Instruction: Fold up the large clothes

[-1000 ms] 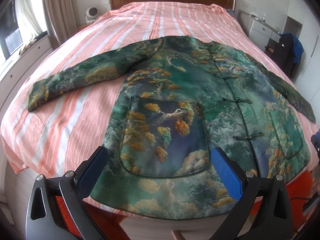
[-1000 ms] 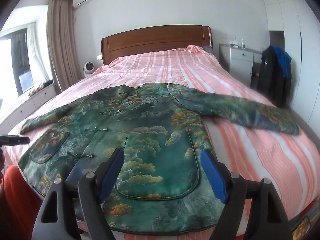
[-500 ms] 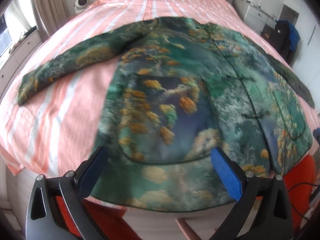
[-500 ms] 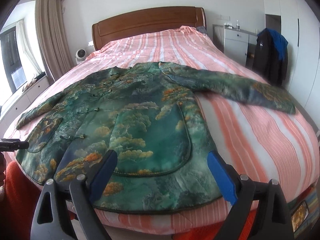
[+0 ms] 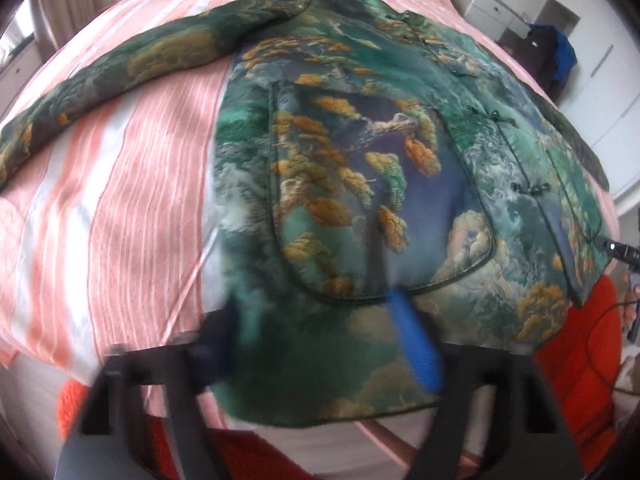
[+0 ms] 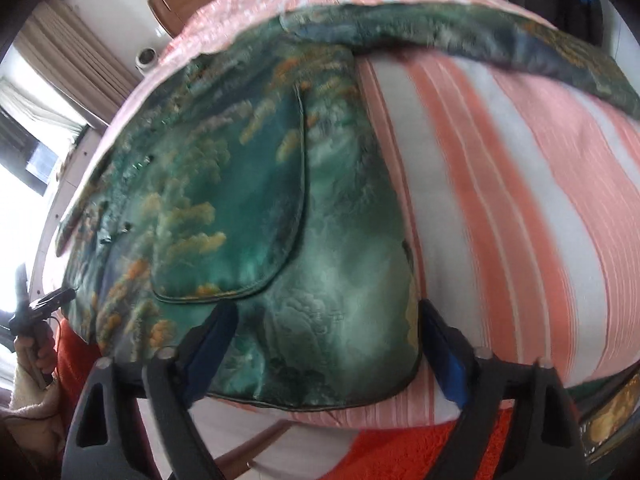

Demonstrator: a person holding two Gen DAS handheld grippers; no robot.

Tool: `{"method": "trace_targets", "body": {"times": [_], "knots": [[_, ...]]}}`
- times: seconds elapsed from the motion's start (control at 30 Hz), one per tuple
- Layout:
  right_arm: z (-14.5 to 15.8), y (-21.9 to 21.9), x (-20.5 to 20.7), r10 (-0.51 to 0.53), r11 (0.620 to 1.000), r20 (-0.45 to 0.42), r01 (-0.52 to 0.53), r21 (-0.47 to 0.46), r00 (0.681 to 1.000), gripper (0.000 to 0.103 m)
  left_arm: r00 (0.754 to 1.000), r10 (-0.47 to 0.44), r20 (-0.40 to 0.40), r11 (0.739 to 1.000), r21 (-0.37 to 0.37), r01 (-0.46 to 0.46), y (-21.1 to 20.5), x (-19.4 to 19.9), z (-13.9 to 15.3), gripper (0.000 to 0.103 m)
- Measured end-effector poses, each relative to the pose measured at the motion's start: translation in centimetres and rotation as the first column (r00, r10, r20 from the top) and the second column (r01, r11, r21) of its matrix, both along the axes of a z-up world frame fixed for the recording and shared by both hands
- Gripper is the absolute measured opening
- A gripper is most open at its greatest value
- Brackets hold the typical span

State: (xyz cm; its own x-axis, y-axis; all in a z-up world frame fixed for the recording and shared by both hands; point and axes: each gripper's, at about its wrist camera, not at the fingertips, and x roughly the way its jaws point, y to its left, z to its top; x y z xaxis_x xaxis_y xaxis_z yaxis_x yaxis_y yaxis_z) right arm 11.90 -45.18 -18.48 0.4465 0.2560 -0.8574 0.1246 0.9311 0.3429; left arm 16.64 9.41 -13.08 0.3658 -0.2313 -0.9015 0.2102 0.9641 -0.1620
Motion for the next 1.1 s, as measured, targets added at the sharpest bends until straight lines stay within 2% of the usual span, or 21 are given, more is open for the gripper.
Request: {"method": "trace_targets", "body": {"times": [0.03,0.07,0.1,0.17,0.3,0.43,0.47,0.53,0.57,0.6,0.63,0.67,0.7,0.73,0.77,0.8,0.9,0.93,0.97,1.0,1.1], "knots": [[0.2,0.0,0.0,-0.002,1.000,0.005,0.002,0.004,1.000,0.054,1.000,0.023,-0.001,1.000,-0.008,-0.023,0.4,0.1,0.2,0.028],[0.6,-0.3,-0.1,-0.014,1.000,0.013,0.013,0.018,1.000,0.031,0.999,0.037,-0.010,0.999,-0.039,-0.037,1.0,0.1,0.4,0.024],[1.1,-0.5,-0.3,-0.026,0.999,0.022,0.025,0.043,0.999,0.021,0.999,0.050,-0.017,0.996,-0.073,-0.051,1.6,0.1,0.9,0.019],[2.1,-0.6,-0.8,-0.046,0.996,0.042,0.042,0.072,0.998,0.016,0.999,0.046,0.002,0.994,-0.101,-0.046,2.2,-0.6,2.4,0.014],[5.2,0.4,-2.7,-0.027,0.998,0.096,0.021,0.066,0.995,0.014,0.999,0.030,0.027,0.998,-0.051,-0.028,2.6,-2.3,4.0,0.010],[2.5,0.2,-2.4,-0.047,0.998,0.019,0.046,0.044,0.999,0.014,1.000,0.012,0.006,0.996,0.085,-0.012,1.1,-2.0,1.7,0.010],[1.2,-0.1,-2.3,-0.068,0.996,-0.007,0.069,0.058,0.998,0.014,1.000,0.012,0.016,0.995,0.100,-0.013,0.8,-1.8,1.6,0.010],[0.7,-0.4,-1.8,-0.082,0.995,0.003,0.082,0.060,0.997,0.014,0.999,0.024,0.042,0.995,0.095,-0.028,1.0,-1.8,2.2,0.017],[0.7,-0.4,-1.8,-0.087,0.995,0.014,0.086,0.054,0.996,0.016,0.997,0.041,0.066,0.996,0.079,-0.046,1.2,-1.9,2.8,0.020],[1.0,-0.4,-1.6,-0.090,0.995,0.024,0.089,0.049,0.996,0.020,0.994,0.057,0.090,0.996,0.062,-0.062,1.5,-2.0,3.3,0.028],[1.3,-0.5,-1.7,-0.097,0.995,0.029,0.096,0.040,0.995,0.029,0.991,0.071,0.114,0.996,0.038,-0.076,1.9,-2.0,4.2,0.039],[1.7,-0.6,-1.8,-0.105,0.994,0.034,0.104,0.027,0.994,0.046,0.986,0.089,0.142,0.996,0.013,-0.092,2.4,-2.0,4.9,0.047],[2.2,-0.8,-2.0,-0.114,0.993,0.043,0.114,0.015,0.992,0.055,0.976,0.117,0.186,0.993,-0.013,-0.117,2.9,-2.3,6.1,0.066],[2.7,-1.1,-2.5,-0.124,0.992,0.057,0.124,0.007,0.991,0.070,0.961,0.147,0.234,0.989,-0.032,-0.144,3.3,-2.6,7.4,0.085],[3.4,-1.6,-3.0,-0.142,0.990,0.080,0.144,-0.009,0.987,0.073,0.939,0.183,0.292,0.983,-0.047,-0.177,3.5,-2.9,8.7,0.093],[4.3,-2.1,-3.4,-0.167,0.984,0.108,0.172,-0.037,0.980,0.073,0.903,0.227,0.364,0.974,-0.066,-0.218,3.8,-3.1,10.2,0.103],[6.4,-2.9,-4.0,-0.223,0.953,0.142,0.247,-0.176,0.964,0.077,0.788,0.323,0.524,0.945,-0.131,-0.300,3.8,-3.8,13.0,0.103],[7.0,-2.9,-4.1,-0.237,0.940,0.156,0.267,-0.214,0.959,0.078,0.769,0.335,0.545,0.940,-0.131,-0.316,4.1,-3.8,13.6,0.103],[7.8,-2.6,-4.1,-0.256,0.920,0.181,0.297,-0.254,0.950,0.080,0.761,0.335,0.556,0.937,-0.110,-0.332,3.7,-3.5,13.9,0.103],[8.4,-2.2,-4.1,-0.263,0.911,0.206,0.313,-0.270,0.942,0.082,0.766,0.329,0.553,0.935,-0.078,-0.345,3.2,-2.8,14.0,0.103],[9.4,0.2,-4.4,-0.256,0.903,0.275,0.331,-0.273,0.927,0.088,0.805,0.274,0.526,0.941,0.026,-0.337,1.4,-1.5,13.6,0.103]]}}
